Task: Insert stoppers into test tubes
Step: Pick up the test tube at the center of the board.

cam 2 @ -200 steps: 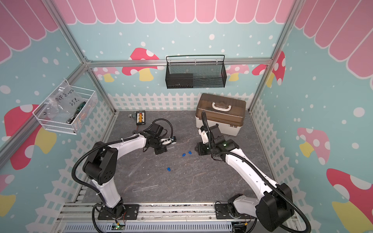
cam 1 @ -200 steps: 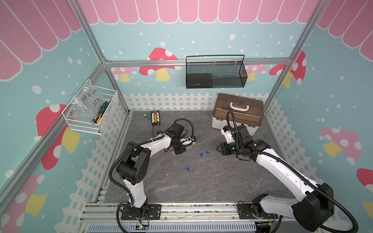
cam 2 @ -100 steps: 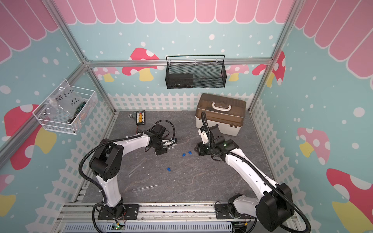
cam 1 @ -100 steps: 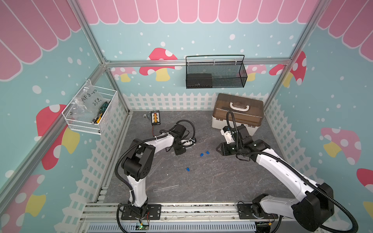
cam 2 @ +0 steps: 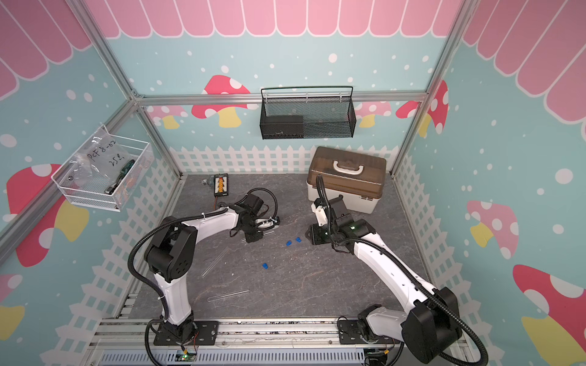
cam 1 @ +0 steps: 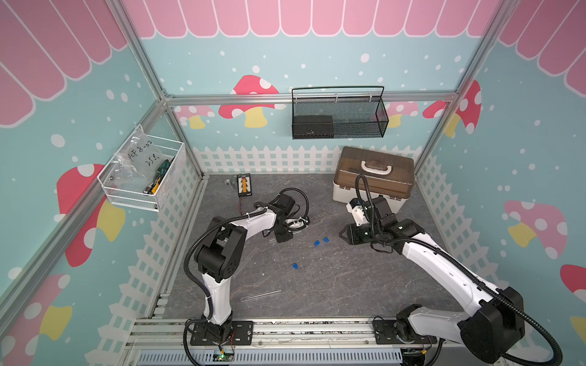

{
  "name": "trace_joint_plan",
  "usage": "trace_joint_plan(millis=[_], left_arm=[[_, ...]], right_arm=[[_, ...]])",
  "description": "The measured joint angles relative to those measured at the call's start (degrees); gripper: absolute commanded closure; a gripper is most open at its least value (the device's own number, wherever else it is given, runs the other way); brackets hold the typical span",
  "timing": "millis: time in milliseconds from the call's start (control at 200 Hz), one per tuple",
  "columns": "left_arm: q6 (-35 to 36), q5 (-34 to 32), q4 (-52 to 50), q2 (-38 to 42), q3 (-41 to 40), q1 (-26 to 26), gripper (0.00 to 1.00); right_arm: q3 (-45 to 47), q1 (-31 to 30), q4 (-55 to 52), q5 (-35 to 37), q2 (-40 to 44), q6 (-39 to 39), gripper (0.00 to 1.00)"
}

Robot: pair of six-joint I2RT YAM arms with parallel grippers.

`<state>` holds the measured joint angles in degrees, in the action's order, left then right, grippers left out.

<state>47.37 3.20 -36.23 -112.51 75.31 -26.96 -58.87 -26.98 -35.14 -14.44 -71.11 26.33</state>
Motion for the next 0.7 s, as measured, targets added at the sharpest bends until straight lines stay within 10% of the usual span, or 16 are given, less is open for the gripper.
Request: trace_joint_plan(millis=[700], left_arm=[[0.39,0.26,2.01,3.69,-4.5,-0.2,0.79]], right_arm=[[0.42,0.0,-0.04,0.46,0.0,0.26,0.62]])
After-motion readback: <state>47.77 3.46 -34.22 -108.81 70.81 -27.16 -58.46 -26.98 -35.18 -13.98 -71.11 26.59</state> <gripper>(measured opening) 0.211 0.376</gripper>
